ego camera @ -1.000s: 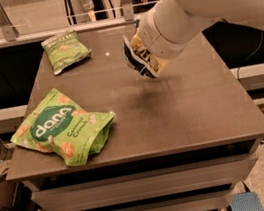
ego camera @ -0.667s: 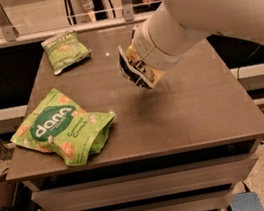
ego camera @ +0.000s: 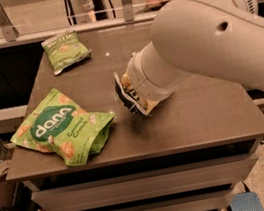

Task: Move blue chip bag near green rice chip bag

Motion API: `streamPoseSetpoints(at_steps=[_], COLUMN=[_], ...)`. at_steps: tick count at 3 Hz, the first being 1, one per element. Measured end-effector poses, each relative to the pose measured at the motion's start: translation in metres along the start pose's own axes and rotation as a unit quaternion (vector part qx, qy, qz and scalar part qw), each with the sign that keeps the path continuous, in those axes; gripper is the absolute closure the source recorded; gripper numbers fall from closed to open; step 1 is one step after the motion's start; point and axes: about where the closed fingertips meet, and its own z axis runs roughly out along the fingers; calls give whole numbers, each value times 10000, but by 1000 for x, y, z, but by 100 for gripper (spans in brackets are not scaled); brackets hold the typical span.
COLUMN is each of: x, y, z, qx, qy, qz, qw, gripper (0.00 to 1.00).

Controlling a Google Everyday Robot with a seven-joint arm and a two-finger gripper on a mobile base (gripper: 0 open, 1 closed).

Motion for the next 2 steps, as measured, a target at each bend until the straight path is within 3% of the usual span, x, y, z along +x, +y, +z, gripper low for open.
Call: streamPoseSetpoints(at_steps=[2], x=[-28], y=[7], z=[14], qx=[-40], qy=[-87], qz=[18], qw=[10000], gripper=[100])
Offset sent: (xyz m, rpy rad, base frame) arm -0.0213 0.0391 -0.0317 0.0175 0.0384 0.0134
